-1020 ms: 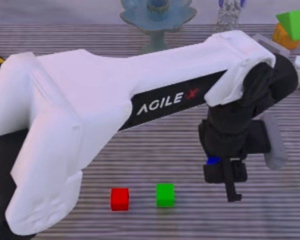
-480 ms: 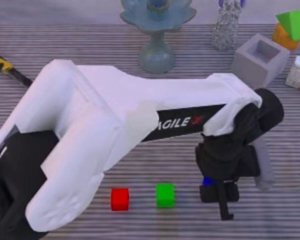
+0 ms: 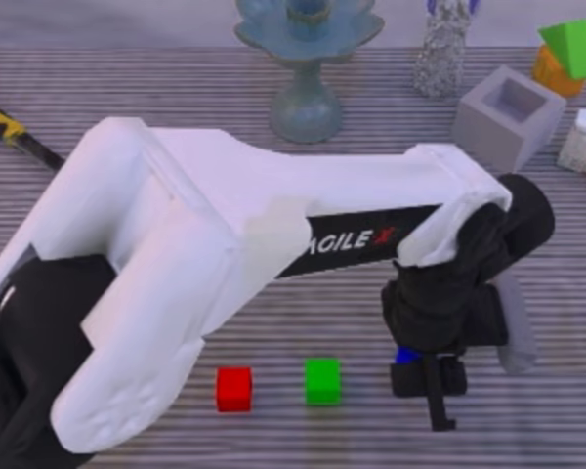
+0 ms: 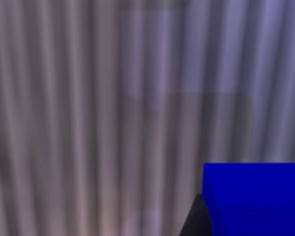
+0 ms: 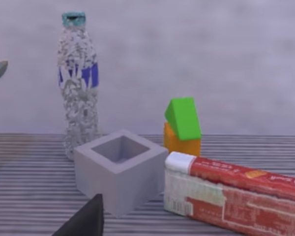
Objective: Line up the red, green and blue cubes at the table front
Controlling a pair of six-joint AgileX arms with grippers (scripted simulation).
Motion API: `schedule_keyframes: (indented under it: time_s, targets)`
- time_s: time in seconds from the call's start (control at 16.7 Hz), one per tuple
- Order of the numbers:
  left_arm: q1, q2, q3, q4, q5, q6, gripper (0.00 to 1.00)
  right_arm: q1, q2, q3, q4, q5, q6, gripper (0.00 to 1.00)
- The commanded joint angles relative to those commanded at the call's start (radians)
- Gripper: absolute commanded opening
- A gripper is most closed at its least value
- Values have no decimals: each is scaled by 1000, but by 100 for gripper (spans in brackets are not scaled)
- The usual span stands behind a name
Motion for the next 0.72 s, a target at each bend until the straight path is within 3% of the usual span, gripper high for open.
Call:
schedule_keyframes:
  time_s: [0.48, 0.72]
  targets:
    - [0, 0, 0, 0, 0, 0, 98, 0, 0, 0, 0, 0, 0, 100]
    - [0, 0, 0, 0, 0, 0, 100, 0, 0, 0, 0, 0, 0, 100]
